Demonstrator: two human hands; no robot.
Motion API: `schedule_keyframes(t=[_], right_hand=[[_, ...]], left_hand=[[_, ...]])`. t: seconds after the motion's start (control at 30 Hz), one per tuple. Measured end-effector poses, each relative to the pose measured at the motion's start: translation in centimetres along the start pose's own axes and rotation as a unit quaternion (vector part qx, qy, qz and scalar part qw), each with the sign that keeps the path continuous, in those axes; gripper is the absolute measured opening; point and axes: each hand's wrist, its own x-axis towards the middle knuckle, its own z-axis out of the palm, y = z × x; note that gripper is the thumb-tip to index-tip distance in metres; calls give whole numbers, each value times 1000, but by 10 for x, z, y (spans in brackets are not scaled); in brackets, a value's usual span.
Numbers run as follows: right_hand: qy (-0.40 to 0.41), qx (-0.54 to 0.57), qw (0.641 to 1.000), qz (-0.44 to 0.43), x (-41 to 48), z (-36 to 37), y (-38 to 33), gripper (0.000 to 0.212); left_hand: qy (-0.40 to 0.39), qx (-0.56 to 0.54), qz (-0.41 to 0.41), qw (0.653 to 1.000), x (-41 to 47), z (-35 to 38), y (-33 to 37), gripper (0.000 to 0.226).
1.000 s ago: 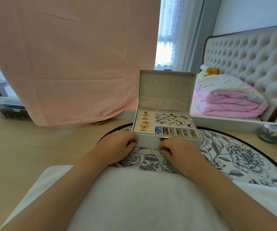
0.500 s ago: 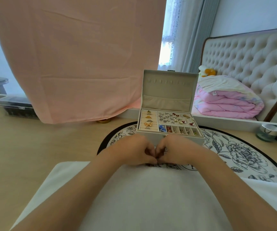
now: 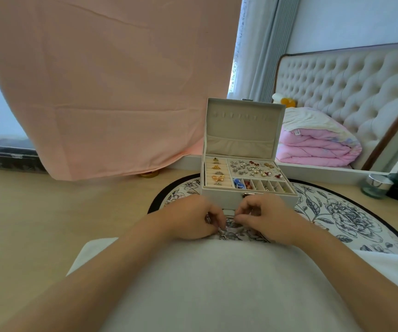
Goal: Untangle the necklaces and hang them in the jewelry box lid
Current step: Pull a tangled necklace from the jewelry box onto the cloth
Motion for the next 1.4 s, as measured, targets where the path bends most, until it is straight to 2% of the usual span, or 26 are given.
schedule_keyframes(t=[0.13, 0.27, 0.4, 0.5, 0.6, 0.67, 0.77, 0.93, 1.03, 1.17, 1.27, 1.4], right_hand=[[59, 163, 985, 10, 3, 4, 1, 5], [84, 241, 966, 31, 5, 6, -1, 5], [84, 278, 956, 47, 4, 4, -2, 6], [44, 231, 970, 54, 2, -1, -3, 11], [-17, 143, 988, 59, 1, -5, -2, 10], [-40, 68, 995, 55, 2, -7, -1, 10], [-52, -38, 997, 40, 3, -10, 0, 11], [-74, -96, 992, 23, 3, -13, 0, 10], [-95, -105, 990, 20, 1, -18, -3, 11], [-131, -133, 982, 12, -1, -19, -8, 15], [-143, -163, 976, 7, -3, -20, -10, 16], [-181, -167, 969, 10, -6, -26, -9, 11]], left_hand=[[21, -11, 3, 1000, -2, 6, 0, 19], [65, 31, 21, 997, -1, 13, 7, 15], [59, 19, 2, 998, -7, 11, 5, 17], [47, 31, -6, 998, -11, 8, 6, 19], [45, 107, 9, 993, -12, 7, 8, 21], [61, 116, 13, 991, -13, 7, 9, 21], [106, 39, -16, 993, -14, 6, 7, 15], [135, -197, -87, 967, -15, -1, 16, 19], [101, -255, -110, 955, -22, -9, 18, 27], [58, -213, -109, 969, -41, -18, 20, 29], [-21, -208, -110, 972, -58, -22, 27, 28], [-128, -83, -120, 981, -66, -23, 40, 21]])
